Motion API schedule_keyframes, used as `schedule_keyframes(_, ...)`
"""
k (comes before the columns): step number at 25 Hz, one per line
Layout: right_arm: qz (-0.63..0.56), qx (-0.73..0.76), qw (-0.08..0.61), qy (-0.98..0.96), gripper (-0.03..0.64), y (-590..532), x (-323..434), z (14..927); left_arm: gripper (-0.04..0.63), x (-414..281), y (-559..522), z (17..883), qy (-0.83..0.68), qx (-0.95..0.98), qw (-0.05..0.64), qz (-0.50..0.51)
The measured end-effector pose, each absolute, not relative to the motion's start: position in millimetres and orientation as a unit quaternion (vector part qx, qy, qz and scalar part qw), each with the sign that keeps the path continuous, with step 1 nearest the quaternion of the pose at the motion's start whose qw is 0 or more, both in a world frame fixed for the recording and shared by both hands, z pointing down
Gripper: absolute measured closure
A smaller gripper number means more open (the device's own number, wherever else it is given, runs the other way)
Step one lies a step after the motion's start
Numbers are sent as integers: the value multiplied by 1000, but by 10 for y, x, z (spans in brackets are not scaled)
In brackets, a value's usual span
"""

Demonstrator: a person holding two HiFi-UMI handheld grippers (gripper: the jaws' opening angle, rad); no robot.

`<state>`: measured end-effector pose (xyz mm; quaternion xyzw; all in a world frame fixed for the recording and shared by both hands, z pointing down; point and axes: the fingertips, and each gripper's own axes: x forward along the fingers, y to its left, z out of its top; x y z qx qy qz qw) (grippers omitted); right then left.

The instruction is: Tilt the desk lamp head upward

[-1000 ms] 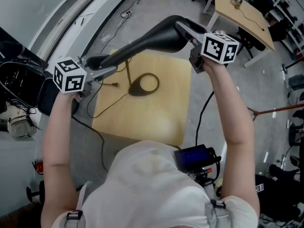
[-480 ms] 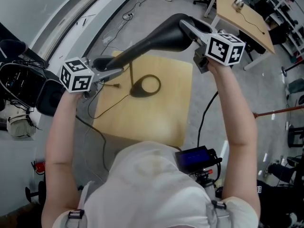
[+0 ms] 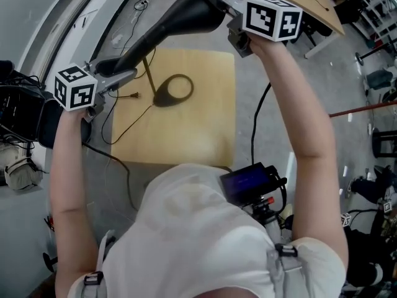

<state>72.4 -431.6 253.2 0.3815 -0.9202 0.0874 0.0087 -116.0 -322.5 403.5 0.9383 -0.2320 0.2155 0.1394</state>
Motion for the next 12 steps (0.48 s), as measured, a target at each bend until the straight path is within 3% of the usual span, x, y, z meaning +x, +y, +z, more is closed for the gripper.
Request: schedule_keyframes(12,51,375,0,-926,474,-4193,653,2286,373,-1030,-3218,4142,-224,943,137,205)
